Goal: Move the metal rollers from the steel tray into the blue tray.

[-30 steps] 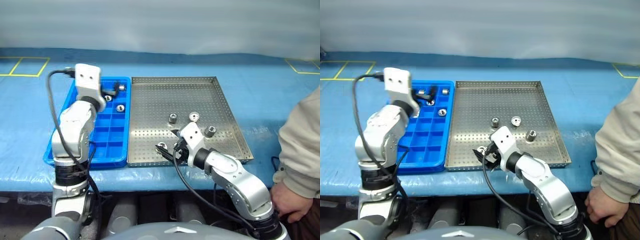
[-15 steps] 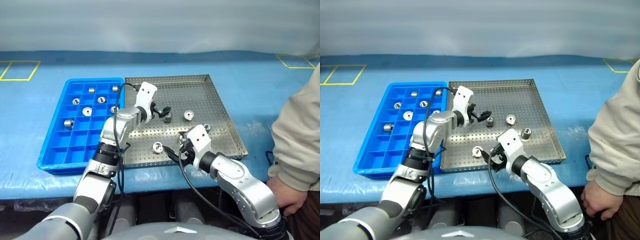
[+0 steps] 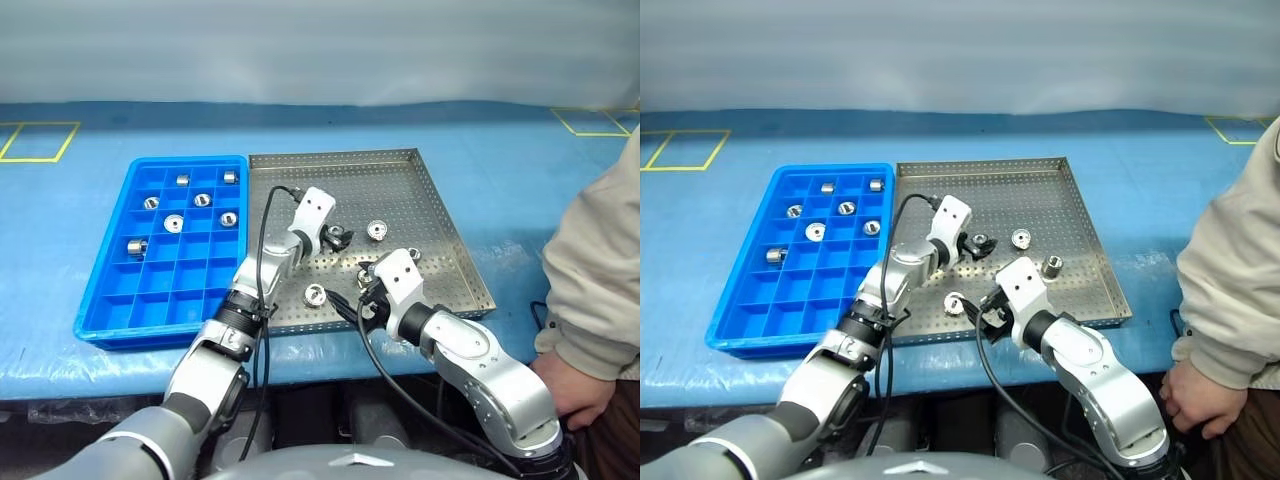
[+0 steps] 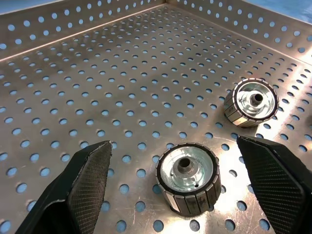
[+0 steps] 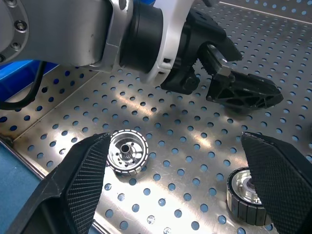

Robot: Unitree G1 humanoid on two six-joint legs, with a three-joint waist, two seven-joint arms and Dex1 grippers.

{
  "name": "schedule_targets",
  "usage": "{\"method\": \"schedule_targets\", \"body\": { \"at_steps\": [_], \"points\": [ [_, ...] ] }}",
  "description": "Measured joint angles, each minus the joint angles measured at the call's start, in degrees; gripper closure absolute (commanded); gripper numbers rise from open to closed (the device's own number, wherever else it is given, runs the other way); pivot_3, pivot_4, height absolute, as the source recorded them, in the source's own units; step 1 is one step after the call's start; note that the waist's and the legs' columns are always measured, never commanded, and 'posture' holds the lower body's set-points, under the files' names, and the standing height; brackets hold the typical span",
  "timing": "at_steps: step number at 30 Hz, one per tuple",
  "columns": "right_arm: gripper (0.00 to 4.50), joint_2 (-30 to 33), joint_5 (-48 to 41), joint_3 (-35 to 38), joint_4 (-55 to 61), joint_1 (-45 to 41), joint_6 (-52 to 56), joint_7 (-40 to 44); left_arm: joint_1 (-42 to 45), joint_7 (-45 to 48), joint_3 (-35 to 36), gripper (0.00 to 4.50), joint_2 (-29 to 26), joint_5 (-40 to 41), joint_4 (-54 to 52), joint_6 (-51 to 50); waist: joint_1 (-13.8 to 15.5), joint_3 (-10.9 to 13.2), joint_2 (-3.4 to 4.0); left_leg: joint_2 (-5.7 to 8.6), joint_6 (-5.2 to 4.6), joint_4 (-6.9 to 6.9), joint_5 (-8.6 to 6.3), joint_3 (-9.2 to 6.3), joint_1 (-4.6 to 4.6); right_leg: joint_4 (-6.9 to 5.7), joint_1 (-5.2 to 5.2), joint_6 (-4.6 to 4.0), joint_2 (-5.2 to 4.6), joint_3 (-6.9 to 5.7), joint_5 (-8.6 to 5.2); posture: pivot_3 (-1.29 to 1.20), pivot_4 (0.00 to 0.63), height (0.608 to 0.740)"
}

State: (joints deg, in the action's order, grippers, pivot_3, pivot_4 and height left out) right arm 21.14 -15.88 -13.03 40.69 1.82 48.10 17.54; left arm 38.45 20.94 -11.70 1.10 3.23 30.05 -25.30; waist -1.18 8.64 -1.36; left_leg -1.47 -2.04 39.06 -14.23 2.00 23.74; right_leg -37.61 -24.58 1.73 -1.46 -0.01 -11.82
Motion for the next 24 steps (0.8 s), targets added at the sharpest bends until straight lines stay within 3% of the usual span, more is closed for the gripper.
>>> {"method": "schedule_targets", "body": {
  "at_steps": [5,13,18,24],
  "points": [
    [0.0,-0.1,0.0,-0.1,0.0,-0.5,0.0,0.0,0.5,-1.3,0.2,0.03,1.1,-0.6,3.8,1.3,0.1,0.0,-0.01,0.0,0.0,0.01,0.0,-0.01,0.0,0.01,0.02,0.01,0.0,-0.01,0.01,-0.05,0.15,0.74],
    [0.0,-0.5,0.0,-0.5,-0.2,-0.8,-0.1,0.1,0.8,-2.2,0.9,2.62,1.3,-0.9,3.7,0.1,0.0,0.0,0.0,-0.01,-0.01,0.0,0.0,0.01,0.0,0.01,0.0,0.04,0.0,0.0,0.02,-0.03,0.15,0.74],
    [0.0,-0.9,0.0,-1.4,-1.3,-1.1,-0.1,0.3,-2.6,-3.4,4.2,2.72,0.3,0.9,-6.7,-4.6,-0.1,0.0,0.01,-0.07,0.0,-0.03,0.0,-0.02,0.01,-0.02,-0.03,0.04,0.02,-0.01,0.02,0.0,0.15,0.74],
    [0.0,-1.4,-0.1,-2.5,-2.2,-3.3,-0.2,1.6,-8.5,-11.1,14.7,2.72,0.6,6.9,-34.2,-16.2,0.6,0.0,0.0,-0.05,0.0,-0.03,-0.01,-0.05,0.04,0.02,-0.01,0.27,-0.02,-0.02,0.16,0.08,0.15,0.74]
  ]
}}
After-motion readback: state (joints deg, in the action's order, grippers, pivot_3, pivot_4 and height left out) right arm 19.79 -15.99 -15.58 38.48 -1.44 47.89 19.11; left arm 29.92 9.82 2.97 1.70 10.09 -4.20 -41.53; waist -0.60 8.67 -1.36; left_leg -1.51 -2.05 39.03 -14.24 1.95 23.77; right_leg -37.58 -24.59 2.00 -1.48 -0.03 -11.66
